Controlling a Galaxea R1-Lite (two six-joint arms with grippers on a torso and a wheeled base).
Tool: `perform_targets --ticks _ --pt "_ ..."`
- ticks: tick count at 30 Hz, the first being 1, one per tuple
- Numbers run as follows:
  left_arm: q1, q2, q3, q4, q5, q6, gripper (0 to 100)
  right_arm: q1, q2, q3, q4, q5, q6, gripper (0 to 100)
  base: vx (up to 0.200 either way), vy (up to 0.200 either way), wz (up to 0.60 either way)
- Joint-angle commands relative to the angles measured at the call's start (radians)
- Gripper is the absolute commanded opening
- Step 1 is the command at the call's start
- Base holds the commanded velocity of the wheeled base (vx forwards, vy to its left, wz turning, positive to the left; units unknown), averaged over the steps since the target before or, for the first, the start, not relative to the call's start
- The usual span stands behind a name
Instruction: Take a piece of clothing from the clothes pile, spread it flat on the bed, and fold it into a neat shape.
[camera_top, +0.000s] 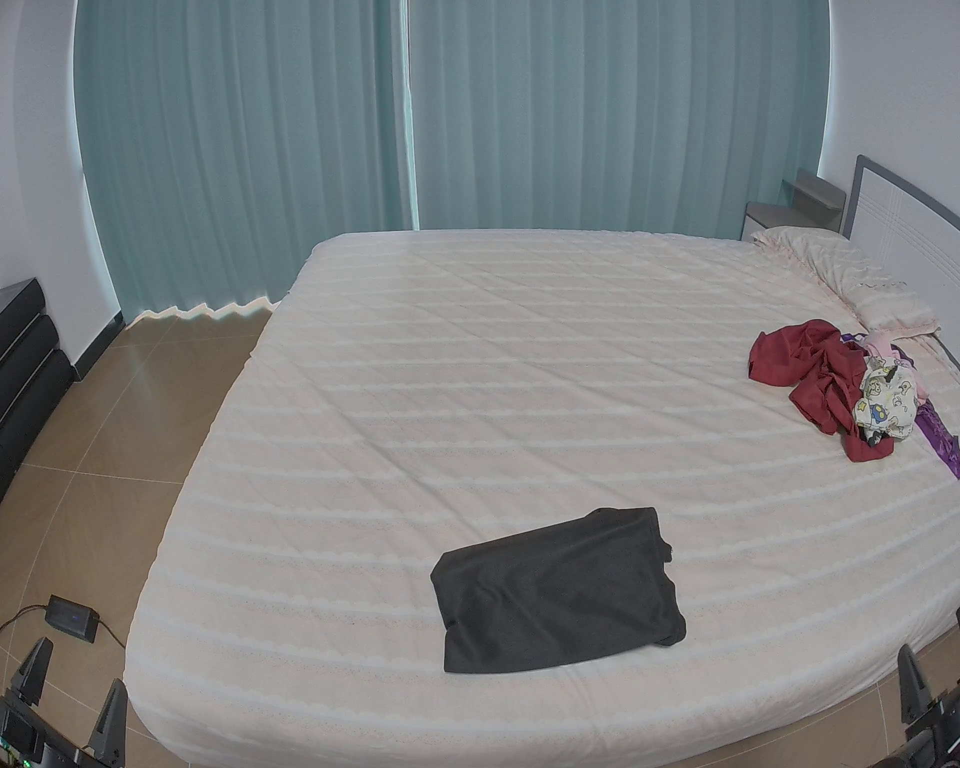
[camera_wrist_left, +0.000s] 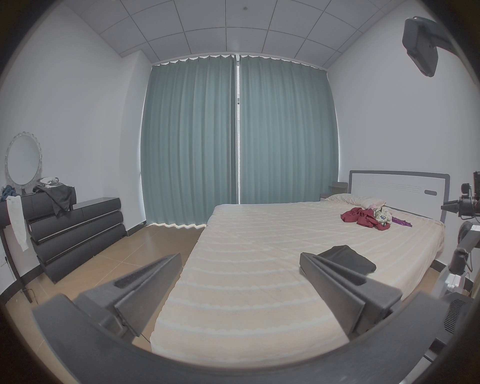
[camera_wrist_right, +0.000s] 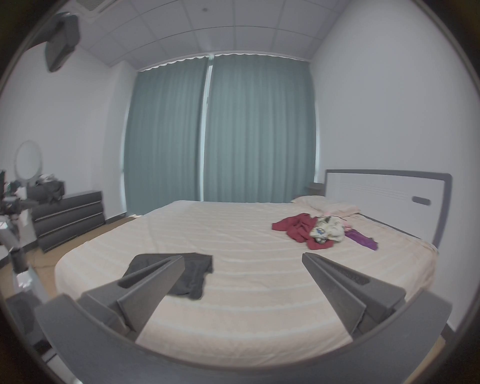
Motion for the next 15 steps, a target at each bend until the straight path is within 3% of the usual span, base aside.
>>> perform_targets --ticks 1,5,9,15 --pt "0.000 -0.010 0.016 0.000 0.000 0.000 100 0.000 -0.012 0.034 -0.083 -0.140 0.032 100 0.000 0.000 0.00" --pt "0.000 -0.010 0.016 0.000 0.000 0.000 100 0.000 -0.012 0.034 -0.091 -0.105 0.046 100 0.000 0.000 0.00" --pt "0.000 -0.010 0.016 0.000 0.000 0.000 100 0.002 -0.010 0.036 -0.020 0.006 0.055 100 0.000 0.000 0.00" --pt "0.000 -0.010 0.016 0.001 0.000 0.000 100 0.002 -0.010 0.036 -0.012 0.018 0.032 100 0.000 0.000 0.00"
